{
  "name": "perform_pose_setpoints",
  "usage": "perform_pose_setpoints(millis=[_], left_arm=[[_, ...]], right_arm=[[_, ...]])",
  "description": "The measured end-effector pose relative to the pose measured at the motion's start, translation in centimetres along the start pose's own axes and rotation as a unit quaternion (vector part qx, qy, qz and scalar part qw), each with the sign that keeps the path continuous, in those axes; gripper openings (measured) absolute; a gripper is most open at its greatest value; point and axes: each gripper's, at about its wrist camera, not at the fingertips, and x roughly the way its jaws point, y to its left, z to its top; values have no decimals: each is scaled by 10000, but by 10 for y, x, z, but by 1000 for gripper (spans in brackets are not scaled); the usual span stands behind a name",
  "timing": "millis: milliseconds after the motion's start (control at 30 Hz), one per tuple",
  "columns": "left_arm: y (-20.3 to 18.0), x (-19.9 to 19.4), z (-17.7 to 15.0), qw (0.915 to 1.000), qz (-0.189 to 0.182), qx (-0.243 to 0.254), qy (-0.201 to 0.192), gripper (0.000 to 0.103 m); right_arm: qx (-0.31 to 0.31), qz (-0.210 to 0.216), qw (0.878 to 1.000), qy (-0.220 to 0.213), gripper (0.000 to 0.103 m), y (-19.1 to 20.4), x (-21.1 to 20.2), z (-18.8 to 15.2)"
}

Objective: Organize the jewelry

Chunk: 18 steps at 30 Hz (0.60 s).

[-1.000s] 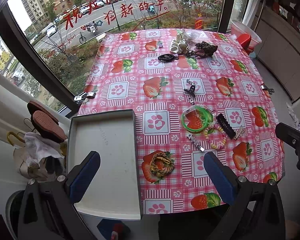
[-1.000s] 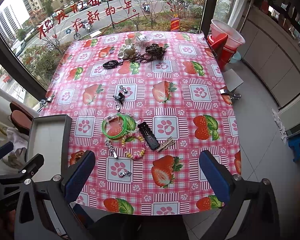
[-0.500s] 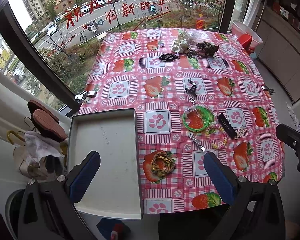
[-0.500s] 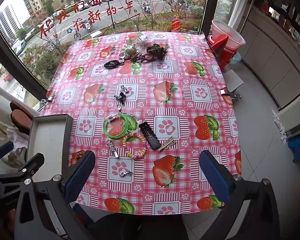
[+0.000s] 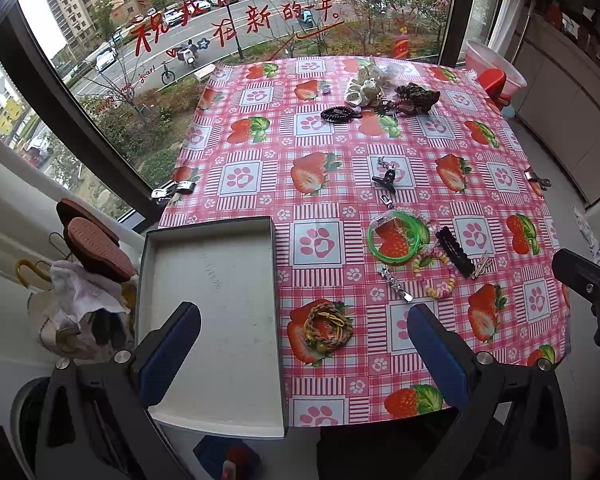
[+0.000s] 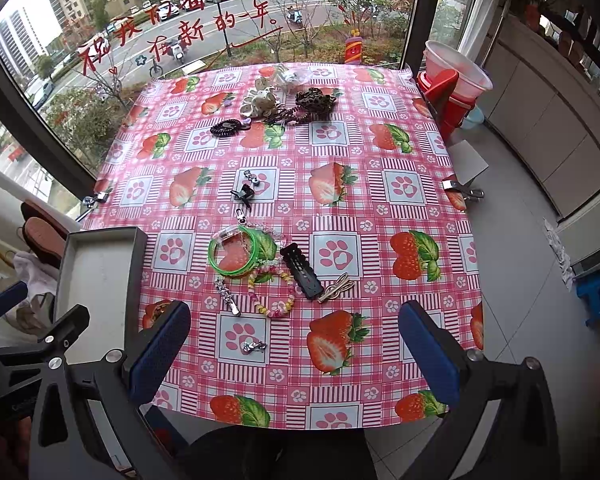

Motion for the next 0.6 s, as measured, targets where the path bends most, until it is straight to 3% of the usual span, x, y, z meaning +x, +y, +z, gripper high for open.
perform_pose_setpoints(millis=[600], left_arm=[[0, 0, 0, 10000, 1, 0, 2, 103]], right_arm=[[5, -6, 10000, 4, 103, 0, 0, 0]])
